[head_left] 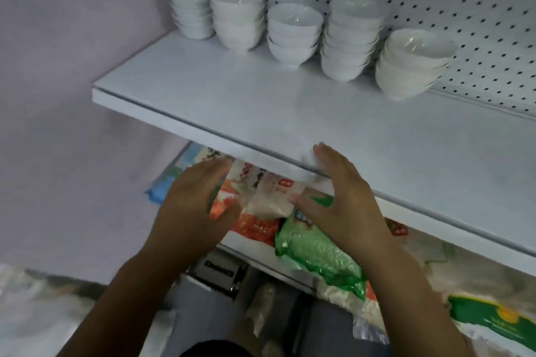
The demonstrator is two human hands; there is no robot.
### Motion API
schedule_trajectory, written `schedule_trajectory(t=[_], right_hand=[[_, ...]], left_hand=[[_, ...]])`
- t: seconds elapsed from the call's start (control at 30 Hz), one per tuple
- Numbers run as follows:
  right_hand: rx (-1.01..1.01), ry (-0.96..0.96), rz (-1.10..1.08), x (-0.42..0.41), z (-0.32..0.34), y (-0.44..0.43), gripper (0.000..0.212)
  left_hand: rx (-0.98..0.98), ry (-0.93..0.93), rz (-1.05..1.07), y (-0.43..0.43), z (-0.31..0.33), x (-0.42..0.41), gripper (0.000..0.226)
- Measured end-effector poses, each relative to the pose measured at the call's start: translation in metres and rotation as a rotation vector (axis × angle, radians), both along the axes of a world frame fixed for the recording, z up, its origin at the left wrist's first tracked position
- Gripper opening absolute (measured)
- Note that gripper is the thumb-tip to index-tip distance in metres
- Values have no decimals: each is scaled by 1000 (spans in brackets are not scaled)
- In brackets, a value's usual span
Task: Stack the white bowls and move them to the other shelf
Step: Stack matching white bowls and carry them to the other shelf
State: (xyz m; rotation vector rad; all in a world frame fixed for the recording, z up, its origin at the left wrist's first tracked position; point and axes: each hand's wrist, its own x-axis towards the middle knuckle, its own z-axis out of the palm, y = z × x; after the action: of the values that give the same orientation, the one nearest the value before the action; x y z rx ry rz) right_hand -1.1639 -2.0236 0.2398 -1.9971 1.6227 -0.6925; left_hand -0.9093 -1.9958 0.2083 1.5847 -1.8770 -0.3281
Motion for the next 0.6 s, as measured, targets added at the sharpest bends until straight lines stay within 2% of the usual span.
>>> schedule_trajectory(t=[0.13, 0.3, 0.6], right_hand=[[59, -3, 179, 51, -10, 19, 93], [122, 43, 502, 126, -21, 41, 95], [136, 141, 966, 279, -13, 105, 99]], left_hand=[[118, -56, 195, 66, -4, 35, 69], [194, -76, 442, 145, 0, 82, 68], [189, -22, 925, 294, 4, 169, 73]])
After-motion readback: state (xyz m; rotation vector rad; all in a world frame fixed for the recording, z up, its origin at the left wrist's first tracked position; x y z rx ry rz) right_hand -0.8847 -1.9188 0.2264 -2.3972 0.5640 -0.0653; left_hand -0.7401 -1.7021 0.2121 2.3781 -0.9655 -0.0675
